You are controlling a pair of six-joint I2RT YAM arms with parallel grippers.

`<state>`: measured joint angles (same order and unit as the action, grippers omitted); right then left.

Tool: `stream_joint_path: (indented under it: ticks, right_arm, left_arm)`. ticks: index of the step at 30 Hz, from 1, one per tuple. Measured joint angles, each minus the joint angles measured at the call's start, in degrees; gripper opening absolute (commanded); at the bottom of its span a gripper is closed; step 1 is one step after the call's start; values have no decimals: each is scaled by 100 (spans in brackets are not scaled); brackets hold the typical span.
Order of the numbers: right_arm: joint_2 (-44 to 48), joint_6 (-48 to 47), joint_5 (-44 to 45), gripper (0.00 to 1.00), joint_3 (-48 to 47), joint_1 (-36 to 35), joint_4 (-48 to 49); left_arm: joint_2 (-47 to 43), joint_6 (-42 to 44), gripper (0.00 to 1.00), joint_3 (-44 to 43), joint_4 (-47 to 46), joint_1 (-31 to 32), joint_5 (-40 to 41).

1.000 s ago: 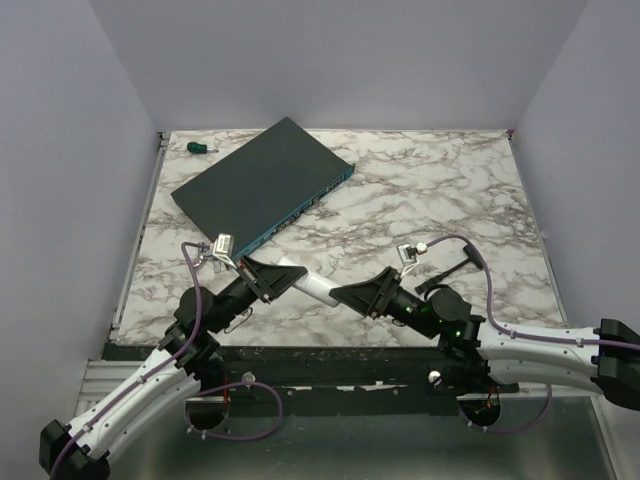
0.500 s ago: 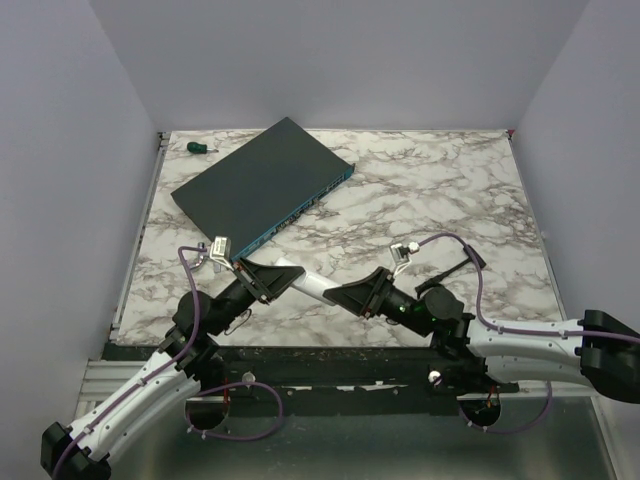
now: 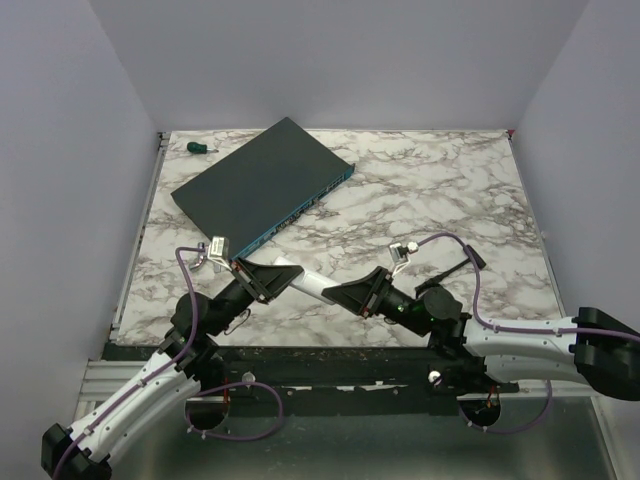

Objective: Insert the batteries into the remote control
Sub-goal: Load the battery cover into the remote control.

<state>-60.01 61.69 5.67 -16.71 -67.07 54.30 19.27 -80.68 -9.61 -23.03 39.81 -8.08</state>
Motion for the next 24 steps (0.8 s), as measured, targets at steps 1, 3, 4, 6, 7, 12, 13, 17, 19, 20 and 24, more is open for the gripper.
stream_joint_path:
  ticks: [1, 3, 4, 6, 7, 12, 13, 17, 19, 20, 24]
  right_arm:
    - [-11, 0, 0, 29, 0, 0, 17]
    - [-17, 2, -4, 26, 0, 0, 59]
    - [-22, -2, -4, 24, 0, 0, 81]
    - [-24, -2, -7, 22, 0, 0, 101]
    - [-24, -2, -7, 20, 0, 0, 107]
    - [-24, -2, -4, 7, 0, 0, 129]
    - [-24, -4, 0, 5, 0, 0, 131]
    - [-22, -15, 2, 1, 0, 0, 131]
    - [-17, -24, 7, 1, 0, 0, 129]
    - [7, -26, 15, 1, 0, 0, 105]
    - [337, -87, 173, 1, 0, 0, -232]
  left_arm:
    - [-4, 0, 1, 2, -4, 0, 0]
    - [-9, -13, 2, 2, -28, 0, 0]
    - [-9, -17, 4, 2, -42, 0, 0]
    - [-11, -20, 9, 2, -52, 0, 0]
    - [-17, -22, 15, 2, -55, 0, 0]
    - [-76, -17, 48, 22, -57, 0, 9]
    - [-96, -2, 54, 35, -52, 0, 13]
    - [-177, -52, 76, 87, 50, 0, 66]
    - [-203, -26, 96, 87, 153, 0, 92]
    - [-210, -17, 99, 87, 227, 0, 101]
    - [-223, 66, 99, 44, 577, 0, 140]
